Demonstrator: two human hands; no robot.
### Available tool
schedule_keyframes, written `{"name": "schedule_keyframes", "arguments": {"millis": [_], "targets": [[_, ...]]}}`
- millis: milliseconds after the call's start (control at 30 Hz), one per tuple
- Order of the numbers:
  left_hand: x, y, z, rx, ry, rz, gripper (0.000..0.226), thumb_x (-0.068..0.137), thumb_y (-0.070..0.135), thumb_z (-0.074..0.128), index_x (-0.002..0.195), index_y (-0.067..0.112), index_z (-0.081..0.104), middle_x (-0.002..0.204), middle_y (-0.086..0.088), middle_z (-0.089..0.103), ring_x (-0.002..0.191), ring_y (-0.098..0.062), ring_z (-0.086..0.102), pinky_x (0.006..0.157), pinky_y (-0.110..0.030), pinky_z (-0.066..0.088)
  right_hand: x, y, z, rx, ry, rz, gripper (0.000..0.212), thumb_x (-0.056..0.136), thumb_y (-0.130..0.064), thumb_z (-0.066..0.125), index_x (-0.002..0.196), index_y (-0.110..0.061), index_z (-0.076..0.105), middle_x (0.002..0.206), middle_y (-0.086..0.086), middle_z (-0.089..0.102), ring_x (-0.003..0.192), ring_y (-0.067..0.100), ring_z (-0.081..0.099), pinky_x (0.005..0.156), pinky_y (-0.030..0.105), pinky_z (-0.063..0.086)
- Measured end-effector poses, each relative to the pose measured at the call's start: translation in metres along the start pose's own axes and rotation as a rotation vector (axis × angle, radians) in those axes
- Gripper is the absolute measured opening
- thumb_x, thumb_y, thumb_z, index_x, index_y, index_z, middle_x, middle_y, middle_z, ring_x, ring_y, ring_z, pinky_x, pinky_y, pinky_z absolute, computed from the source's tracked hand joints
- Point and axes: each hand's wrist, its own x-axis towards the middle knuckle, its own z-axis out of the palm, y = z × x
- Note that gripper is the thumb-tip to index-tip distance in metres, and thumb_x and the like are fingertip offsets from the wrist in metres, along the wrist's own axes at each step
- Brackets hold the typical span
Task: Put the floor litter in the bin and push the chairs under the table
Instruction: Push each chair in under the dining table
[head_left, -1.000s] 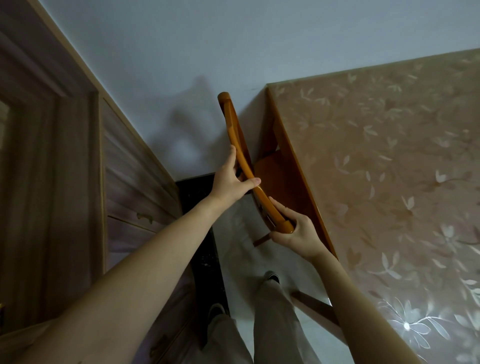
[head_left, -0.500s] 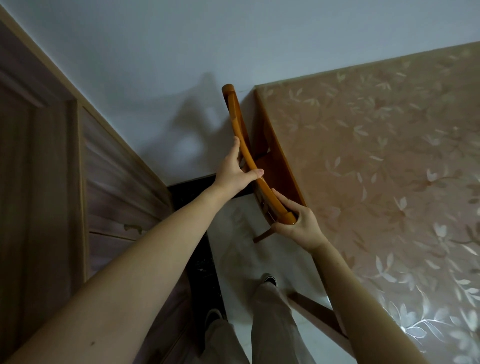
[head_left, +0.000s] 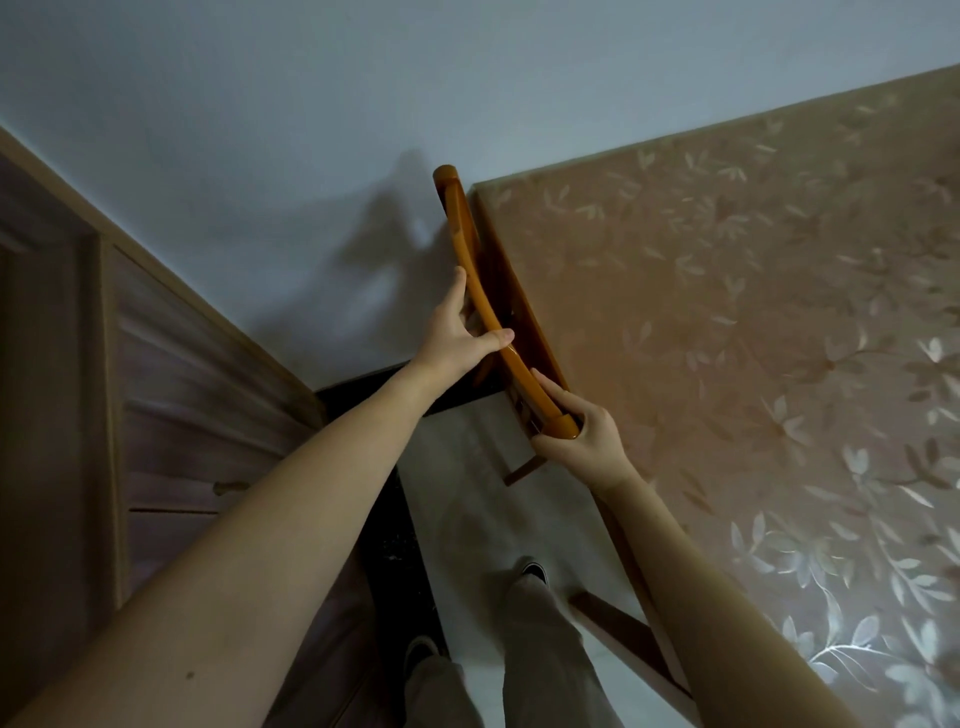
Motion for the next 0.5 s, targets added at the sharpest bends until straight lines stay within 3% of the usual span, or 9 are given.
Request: {"name": "schedule_keyframes", "arguments": {"millis": [133,233,333,433,500], "targets": [[0.007,-0.002,-0.004,-0.012,-0.019,0.016,0.109,0.075,0.012,0.079,0.152,0.026,0.003,0.157,-0.004,0.023,0.14,-0.019,0.03,0.079,-0.004,0.042,0.003,-0.001,0.006,0.031,0.027,0.008,0.074,0.076,-0.013,0.068,0.136,-0.053,0.048,0.07,0.026,0.049,0.054,0.036,0.047,0.056,0.038,0.049],[0.007,-0.001,-0.004,-0.005,-0.013,0.002,0.11,0.075,0.014,0.08,0.152,0.026,0.003,0.157,-0.003,0.023,0.14,-0.018,0.03,0.088,-0.013,0.045,0.003,-0.002,0.005,0.033,0.014,0.015,0.074,0.075,-0.015,0.068,0.136,-0.053,0.048,0.065,0.011,0.048,0.052,0.025,0.045,0.056,0.03,0.047],[0.004,0.002,-0.002,0.014,-0.02,-0.01,0.11,0.076,0.016,0.08,0.152,0.027,0.002,0.157,-0.002,0.023,0.141,-0.018,0.03,0.098,-0.025,0.041,0.0,-0.007,0.004,0.032,0.002,0.019,0.073,0.076,-0.015,0.068,0.136,-0.052,0.047,0.071,0.018,0.05,0.056,0.026,0.047,0.059,0.038,0.049],[-0.004,0.005,0.002,0.021,0.009,0.003,0.103,0.08,0.015,0.076,0.152,0.025,0.004,0.157,-0.003,0.025,0.139,-0.017,0.032,0.088,-0.014,0.043,-0.003,-0.013,0.002,0.023,-0.014,0.011,0.074,0.079,-0.013,0.069,0.139,-0.049,0.046,0.086,0.031,0.056,0.061,0.034,0.051,0.063,0.046,0.052],[-0.015,0.008,0.008,0.038,0.049,0.024,0.096,0.084,0.014,0.072,0.152,0.022,0.006,0.156,-0.004,0.026,0.138,-0.016,0.033,0.09,-0.015,0.042,-0.006,-0.016,0.0,0.002,-0.027,0.014,0.074,0.081,-0.013,0.069,0.141,-0.048,0.044,0.092,0.03,0.058,0.067,0.042,0.055,0.065,0.048,0.053]]}}
